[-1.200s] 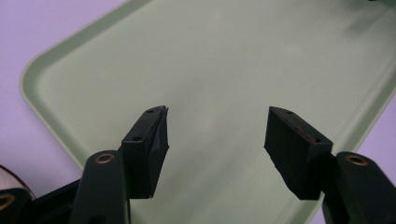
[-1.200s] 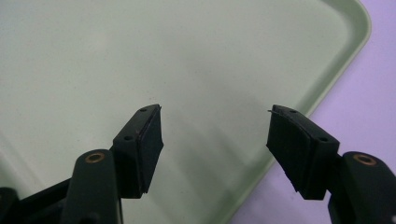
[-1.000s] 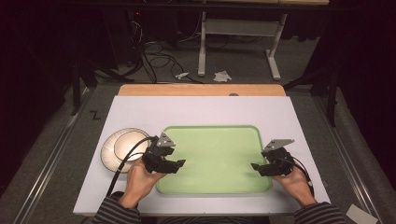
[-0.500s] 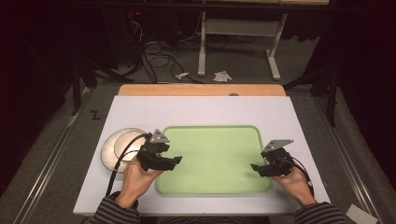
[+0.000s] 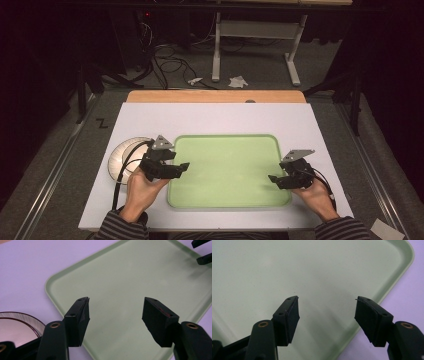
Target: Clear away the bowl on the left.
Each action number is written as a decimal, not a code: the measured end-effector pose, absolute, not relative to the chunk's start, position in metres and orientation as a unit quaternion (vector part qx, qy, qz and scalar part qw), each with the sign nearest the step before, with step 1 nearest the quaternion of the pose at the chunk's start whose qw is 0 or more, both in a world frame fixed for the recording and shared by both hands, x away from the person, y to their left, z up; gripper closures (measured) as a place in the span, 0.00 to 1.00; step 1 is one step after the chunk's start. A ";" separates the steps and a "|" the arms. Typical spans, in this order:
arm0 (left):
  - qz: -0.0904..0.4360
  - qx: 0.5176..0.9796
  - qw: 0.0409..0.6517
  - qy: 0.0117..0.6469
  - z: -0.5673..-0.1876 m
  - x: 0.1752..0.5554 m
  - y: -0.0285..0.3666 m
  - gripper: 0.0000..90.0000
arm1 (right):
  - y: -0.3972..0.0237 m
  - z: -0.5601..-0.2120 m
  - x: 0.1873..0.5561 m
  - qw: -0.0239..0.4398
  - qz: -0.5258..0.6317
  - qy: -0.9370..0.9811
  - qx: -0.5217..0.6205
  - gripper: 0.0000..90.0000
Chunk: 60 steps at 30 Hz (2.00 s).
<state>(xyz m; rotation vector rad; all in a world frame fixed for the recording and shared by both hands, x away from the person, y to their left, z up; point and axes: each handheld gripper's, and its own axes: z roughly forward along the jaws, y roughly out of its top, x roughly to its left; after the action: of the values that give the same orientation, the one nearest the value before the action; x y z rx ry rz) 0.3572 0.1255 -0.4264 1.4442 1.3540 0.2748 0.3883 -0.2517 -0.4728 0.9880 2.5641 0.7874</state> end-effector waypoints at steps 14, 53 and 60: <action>0.126 0.590 0.549 0.579 -0.421 0.360 0.136 0.43 | -0.252 -0.473 0.389 0.133 0.275 0.887 0.347 0.42; 0.149 0.545 0.533 0.630 -0.425 0.377 0.185 0.41 | -0.253 -0.472 0.390 0.131 0.274 0.886 0.349 0.44; 0.153 0.539 0.526 0.640 -0.426 0.379 0.193 0.44 | -0.254 -0.471 0.389 0.139 0.276 0.884 0.351 0.45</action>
<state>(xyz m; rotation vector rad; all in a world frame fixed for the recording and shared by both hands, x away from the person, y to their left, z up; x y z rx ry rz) 0.3789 0.1926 -0.4259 1.2883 1.5308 0.3664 0.3885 -0.2540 -0.4705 1.0151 2.5542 0.7986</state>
